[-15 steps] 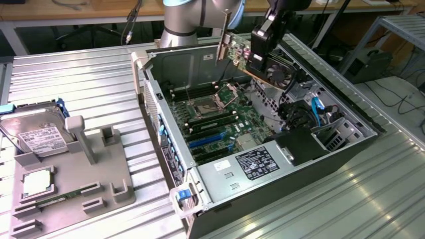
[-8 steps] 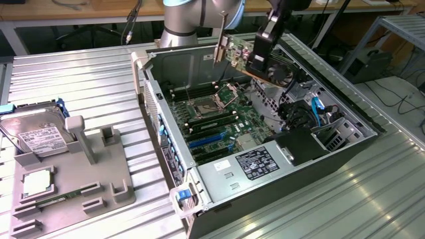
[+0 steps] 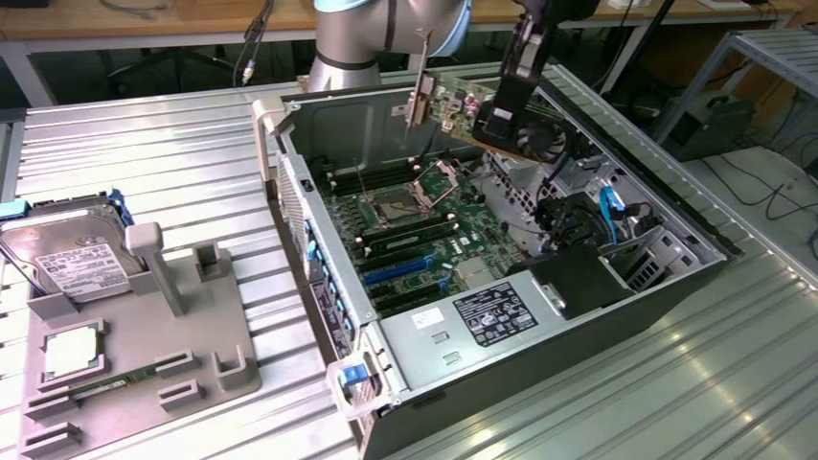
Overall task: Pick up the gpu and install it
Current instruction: 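Insert the gpu into the slot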
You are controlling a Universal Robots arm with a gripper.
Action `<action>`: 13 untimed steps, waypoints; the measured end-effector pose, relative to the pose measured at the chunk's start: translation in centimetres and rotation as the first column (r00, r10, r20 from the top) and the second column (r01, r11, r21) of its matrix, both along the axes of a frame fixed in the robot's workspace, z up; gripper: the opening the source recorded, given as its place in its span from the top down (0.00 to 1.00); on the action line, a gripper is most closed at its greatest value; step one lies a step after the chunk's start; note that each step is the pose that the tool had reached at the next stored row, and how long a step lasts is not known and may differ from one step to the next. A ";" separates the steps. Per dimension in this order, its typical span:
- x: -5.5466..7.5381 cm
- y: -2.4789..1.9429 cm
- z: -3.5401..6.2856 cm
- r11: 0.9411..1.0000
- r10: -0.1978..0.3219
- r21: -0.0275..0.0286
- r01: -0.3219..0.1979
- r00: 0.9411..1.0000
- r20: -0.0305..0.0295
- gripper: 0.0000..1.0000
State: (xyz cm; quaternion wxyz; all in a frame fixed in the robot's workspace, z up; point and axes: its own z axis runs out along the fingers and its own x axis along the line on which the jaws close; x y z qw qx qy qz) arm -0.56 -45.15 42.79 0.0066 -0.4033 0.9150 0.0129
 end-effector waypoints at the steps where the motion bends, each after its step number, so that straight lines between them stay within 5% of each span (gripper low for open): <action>1: 0.0 0.00 0.00 1.000 0.025 0.000 -0.025 1.000 0.000 0.72; 7: 0.0 0.00 -0.01 0.990 0.139 0.000 -0.139 0.990 0.000 0.72; 13: 0.0 0.00 -0.02 0.969 0.246 0.000 -0.246 0.969 0.000 0.72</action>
